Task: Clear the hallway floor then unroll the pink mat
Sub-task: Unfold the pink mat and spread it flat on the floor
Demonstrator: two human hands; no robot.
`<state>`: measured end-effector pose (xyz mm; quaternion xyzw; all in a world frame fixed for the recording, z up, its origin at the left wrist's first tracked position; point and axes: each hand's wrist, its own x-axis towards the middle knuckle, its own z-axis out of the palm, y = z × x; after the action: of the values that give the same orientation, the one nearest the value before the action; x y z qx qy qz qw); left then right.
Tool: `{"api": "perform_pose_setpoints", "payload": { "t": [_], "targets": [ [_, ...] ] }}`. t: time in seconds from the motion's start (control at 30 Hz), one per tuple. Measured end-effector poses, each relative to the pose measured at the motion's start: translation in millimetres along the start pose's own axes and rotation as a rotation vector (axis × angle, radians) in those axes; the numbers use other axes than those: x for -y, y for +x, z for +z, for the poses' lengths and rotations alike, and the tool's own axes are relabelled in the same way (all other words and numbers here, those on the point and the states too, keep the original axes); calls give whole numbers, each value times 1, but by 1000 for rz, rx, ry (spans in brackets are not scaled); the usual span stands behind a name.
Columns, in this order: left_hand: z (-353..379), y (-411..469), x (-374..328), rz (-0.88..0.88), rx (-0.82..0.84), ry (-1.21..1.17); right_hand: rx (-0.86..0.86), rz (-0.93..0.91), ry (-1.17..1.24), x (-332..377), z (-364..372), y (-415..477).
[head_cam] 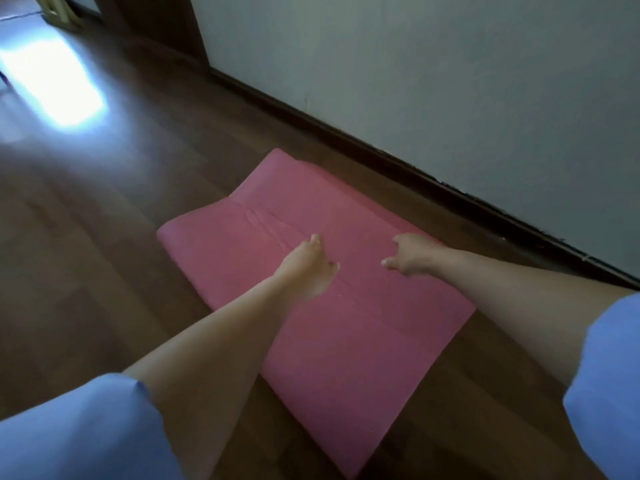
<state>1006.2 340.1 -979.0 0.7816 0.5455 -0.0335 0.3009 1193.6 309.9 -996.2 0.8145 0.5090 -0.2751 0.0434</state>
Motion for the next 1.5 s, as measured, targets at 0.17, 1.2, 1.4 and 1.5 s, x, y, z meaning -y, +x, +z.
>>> {"api": "perform_pose_setpoints", "payload": {
  "t": [0.17,1.2,1.4,1.5],
  "targets": [
    [22,-5,-19,-64,-65,15,14,11,-92,-41,13,26],
    [-23,-81,5,-431,-576,-548,28,-625,-145,82,1,-132],
    [-40,-129,47,-468,-653,-531,73,-806,-143,123,18,-191],
    [-54,-162,74,-504,-690,-446,140,-854,-42,148,26,-206]
  ]
}}
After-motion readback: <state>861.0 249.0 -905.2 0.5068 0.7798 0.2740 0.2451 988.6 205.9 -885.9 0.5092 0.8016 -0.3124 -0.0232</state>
